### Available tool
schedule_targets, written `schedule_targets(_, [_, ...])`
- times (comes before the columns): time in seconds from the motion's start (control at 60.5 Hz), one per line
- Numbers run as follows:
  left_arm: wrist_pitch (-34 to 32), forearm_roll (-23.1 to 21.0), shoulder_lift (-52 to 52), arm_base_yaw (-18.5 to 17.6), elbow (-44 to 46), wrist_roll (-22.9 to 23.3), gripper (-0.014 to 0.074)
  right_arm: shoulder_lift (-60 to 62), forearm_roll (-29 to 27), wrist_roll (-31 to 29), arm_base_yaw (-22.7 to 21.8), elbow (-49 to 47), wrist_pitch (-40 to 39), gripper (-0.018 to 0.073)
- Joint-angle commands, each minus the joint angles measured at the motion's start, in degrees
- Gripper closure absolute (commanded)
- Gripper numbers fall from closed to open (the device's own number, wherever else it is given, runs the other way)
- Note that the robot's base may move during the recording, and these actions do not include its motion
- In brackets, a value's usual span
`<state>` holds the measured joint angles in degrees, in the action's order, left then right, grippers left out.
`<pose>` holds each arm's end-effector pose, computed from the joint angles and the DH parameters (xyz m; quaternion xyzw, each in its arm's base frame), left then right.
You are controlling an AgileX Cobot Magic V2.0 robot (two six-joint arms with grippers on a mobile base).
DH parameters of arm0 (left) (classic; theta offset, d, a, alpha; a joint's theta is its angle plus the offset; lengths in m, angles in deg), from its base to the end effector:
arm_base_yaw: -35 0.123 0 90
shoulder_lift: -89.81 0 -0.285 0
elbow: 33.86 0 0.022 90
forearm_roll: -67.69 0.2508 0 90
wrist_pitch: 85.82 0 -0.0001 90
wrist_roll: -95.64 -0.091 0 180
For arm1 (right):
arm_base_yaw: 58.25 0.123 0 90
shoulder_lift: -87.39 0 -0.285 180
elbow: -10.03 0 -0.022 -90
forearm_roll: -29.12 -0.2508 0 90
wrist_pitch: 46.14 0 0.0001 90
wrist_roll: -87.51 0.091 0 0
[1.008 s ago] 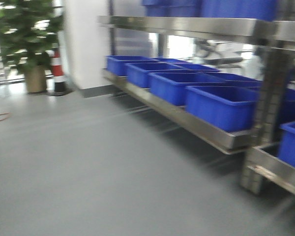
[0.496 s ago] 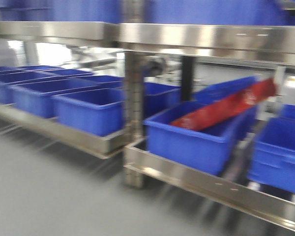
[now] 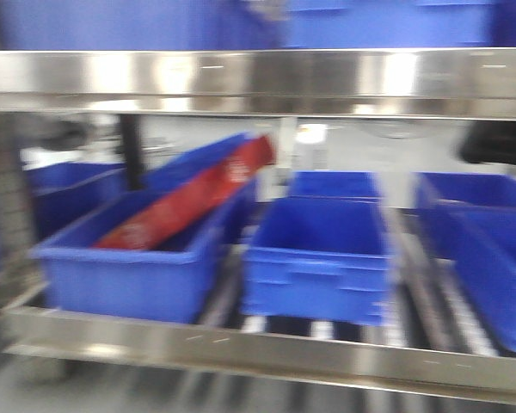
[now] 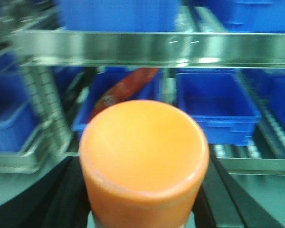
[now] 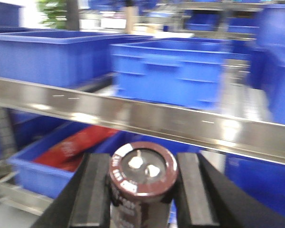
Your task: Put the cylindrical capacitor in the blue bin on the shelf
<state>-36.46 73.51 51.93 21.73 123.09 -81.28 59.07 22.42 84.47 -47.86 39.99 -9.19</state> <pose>0.0685 -0.0090 0.4077 0.0779 0.8159 -0.0312 0.5721 0.0395 0.0137 0.4007 -0.0755 0.7336 0.1004 0.6679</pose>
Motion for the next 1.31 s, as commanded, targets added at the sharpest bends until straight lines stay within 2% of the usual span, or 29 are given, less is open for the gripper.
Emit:
schedule_targets(0.0, [-1.11, -0.12, 0.23, -0.04, 0.41, -0.06, 0.0707, 0.07, 0.46, -0.07, 0.17, -0.24, -1.42, 0.0708])
schedule_targets(1.288, [-1.11, -0.12, 0.23, -0.04, 0.41, -0.06, 0.0707, 0.07, 0.46, -0.07, 0.17, -0.24, -1.42, 0.0708])
